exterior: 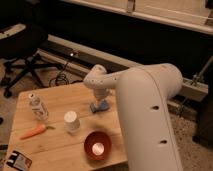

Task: Place the ceramic cup over the eraser

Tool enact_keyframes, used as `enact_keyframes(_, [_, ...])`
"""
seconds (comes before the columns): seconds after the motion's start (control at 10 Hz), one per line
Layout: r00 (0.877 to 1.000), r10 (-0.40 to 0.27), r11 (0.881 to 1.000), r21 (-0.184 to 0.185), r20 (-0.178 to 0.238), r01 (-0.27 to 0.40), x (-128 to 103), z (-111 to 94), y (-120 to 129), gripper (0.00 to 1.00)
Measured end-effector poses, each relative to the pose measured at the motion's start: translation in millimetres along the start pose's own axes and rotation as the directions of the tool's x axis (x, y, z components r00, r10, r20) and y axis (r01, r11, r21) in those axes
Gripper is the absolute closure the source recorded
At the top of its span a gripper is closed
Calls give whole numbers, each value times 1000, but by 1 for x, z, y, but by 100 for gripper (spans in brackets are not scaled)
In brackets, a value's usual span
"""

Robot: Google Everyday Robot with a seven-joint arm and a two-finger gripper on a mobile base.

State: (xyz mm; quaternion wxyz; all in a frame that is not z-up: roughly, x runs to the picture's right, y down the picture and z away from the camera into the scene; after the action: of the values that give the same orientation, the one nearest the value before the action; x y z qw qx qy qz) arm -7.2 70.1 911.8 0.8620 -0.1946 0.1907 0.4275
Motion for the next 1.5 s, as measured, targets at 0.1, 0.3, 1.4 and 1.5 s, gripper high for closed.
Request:
enact_keyframes(0.1, [1000, 0, 1000, 0, 0, 0, 0, 0, 0, 20])
enact_keyframes(0.3, [1000, 0, 1000, 0, 0, 0, 0, 0, 0, 20])
enact_keyframes(1.4, [1000, -1, 1000, 1, 1, 1, 0, -1, 0, 20])
enact_keyframes(1.5, [1000, -11, 1000, 2, 20, 11, -2, -5, 0, 20])
